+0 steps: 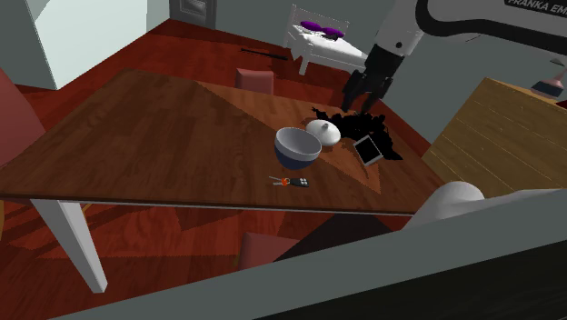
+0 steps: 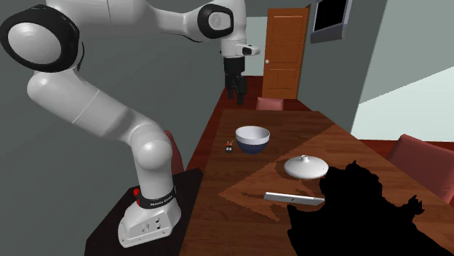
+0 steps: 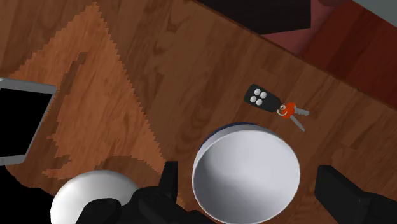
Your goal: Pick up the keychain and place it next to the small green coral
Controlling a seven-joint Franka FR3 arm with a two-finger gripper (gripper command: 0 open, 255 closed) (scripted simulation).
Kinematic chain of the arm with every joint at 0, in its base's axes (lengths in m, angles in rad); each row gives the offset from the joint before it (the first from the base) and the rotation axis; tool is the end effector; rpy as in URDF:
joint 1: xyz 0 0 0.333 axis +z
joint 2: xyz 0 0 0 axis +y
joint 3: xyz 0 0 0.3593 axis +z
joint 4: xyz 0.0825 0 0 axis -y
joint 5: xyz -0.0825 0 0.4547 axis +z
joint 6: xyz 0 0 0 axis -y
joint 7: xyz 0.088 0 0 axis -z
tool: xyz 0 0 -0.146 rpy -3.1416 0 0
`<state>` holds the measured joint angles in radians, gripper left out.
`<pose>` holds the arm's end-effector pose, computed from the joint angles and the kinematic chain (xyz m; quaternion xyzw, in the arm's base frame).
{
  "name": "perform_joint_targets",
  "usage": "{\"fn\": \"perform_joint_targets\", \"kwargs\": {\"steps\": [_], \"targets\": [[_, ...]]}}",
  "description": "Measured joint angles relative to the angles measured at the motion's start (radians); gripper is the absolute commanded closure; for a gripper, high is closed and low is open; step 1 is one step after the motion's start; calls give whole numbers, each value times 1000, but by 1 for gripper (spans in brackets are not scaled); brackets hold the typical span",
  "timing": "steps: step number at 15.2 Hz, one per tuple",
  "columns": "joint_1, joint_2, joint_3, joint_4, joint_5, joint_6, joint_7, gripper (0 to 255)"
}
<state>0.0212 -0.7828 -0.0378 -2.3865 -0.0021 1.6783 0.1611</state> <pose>0.3609 -0.0087 0.5741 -0.9957 0.0836 -0.0360 0.0151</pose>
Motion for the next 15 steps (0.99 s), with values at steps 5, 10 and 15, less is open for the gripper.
{"fn": "perform_joint_targets", "kwargs": {"steps": [5,10,15], "targets": [[55,67,9,-27,-17,69,-100,0],[143,174,36,-79,-42,191,-251,0],[219,297,62,-117,-79,317,-403,0]]}}
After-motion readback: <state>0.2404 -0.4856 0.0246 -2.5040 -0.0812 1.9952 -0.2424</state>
